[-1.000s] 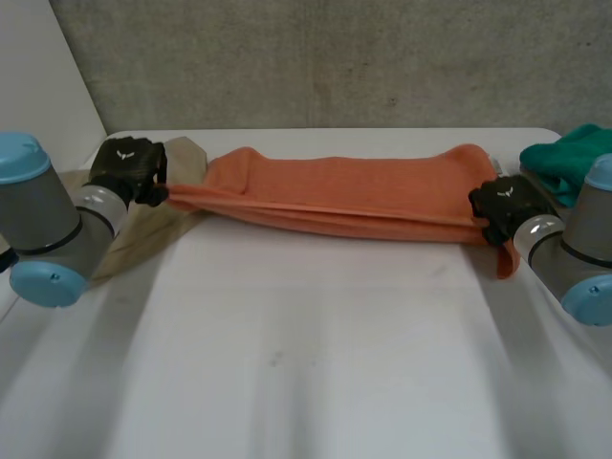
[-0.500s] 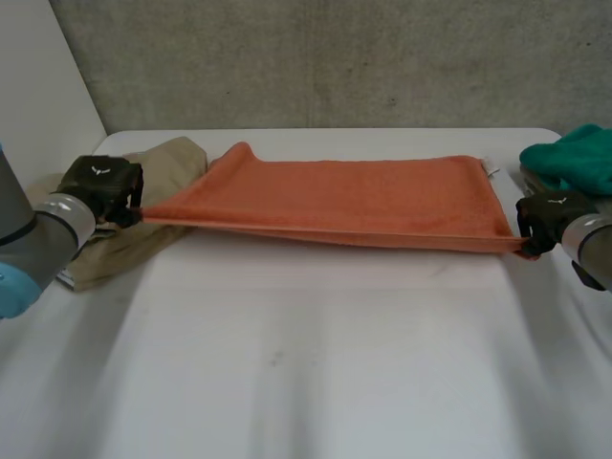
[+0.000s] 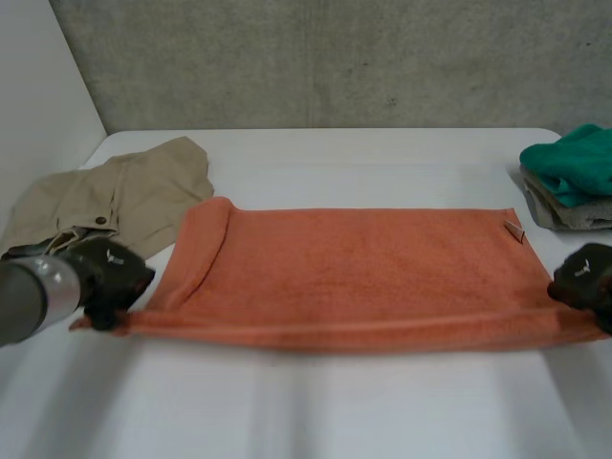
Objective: Fold the laundry.
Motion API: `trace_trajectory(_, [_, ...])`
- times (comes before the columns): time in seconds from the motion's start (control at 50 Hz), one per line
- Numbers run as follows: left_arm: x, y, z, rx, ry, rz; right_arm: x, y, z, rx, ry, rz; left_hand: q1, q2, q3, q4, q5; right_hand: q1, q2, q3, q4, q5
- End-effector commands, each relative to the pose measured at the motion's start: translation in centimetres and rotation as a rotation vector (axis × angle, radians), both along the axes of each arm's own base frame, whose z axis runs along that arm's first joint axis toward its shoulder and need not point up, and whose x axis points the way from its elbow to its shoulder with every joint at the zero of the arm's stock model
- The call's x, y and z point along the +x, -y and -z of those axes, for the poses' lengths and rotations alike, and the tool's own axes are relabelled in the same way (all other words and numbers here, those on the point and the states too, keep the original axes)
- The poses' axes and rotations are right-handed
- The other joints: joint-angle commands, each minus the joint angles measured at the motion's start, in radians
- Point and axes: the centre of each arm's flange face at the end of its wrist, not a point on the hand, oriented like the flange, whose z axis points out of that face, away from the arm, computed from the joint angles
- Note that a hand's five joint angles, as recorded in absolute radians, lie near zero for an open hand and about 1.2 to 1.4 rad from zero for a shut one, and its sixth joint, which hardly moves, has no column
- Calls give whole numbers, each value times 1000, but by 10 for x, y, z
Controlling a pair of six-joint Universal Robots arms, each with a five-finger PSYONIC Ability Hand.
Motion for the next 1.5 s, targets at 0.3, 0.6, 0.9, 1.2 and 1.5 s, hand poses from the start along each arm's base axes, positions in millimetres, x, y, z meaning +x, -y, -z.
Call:
trace_trajectory(0.3, [-65, 136, -194, -1032, -490, -93, 61, 143, -168, -1011, 541, 100, 245, 196, 203, 195, 235, 252, 212, 209, 199, 233])
trace_trajectory(0.6, [-49, 148, -215, -1138, -727, -195, 74, 134, -197, -1175, 724, 50, 245, 196, 203, 195, 235, 252, 212, 209, 199, 233])
trace_trajectory(0.9, [-40, 155, -64, -680, -602, -191, 67, 127, -57, -713, 617, 107, 245, 196, 203, 195, 235, 252, 212, 209, 199, 233])
trace_trajectory(1.2, [-24, 54, 0, -260, -333, -119, 18, 54, 4, -209, 318, 217, 245, 196, 203, 195, 235, 252, 212, 209, 199, 233])
trace_trajectory(1.5, [-1, -31, -10, 29, -36, 3, -13, -14, -15, -21, 64, 21, 245, 196, 203, 195, 235, 252, 212, 209, 199, 233])
